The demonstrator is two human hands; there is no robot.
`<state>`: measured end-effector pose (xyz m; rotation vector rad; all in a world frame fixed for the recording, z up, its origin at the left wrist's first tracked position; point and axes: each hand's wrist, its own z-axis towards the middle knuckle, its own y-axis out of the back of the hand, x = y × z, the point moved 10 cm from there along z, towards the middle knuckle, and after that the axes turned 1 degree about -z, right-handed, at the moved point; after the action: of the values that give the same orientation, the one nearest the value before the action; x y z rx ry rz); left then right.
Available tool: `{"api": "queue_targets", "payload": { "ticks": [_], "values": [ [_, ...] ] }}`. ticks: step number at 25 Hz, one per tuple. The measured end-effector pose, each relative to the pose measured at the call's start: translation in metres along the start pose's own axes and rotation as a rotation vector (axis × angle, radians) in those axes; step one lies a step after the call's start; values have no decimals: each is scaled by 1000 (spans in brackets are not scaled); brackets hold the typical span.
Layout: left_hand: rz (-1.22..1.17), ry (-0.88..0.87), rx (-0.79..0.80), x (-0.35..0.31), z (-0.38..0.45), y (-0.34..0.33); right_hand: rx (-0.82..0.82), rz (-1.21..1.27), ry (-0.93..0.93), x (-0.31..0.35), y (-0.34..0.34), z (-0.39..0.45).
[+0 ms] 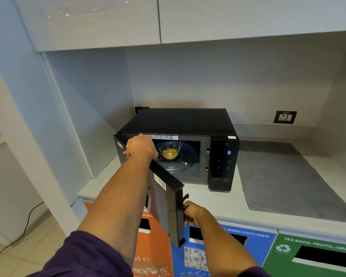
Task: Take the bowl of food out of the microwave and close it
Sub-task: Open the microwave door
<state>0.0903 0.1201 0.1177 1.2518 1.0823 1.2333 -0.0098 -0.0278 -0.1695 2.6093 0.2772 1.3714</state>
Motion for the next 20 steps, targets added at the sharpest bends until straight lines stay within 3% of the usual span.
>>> {"api": "queue_targets", "payload": {
  "ticks": [16,20],
  "values": [
    [124,54,166,51,7,0,228,77,7,4,-100,16],
    [195,84,274,71,15,-7,280,27,-35,12,-127,21]
  ]
}}
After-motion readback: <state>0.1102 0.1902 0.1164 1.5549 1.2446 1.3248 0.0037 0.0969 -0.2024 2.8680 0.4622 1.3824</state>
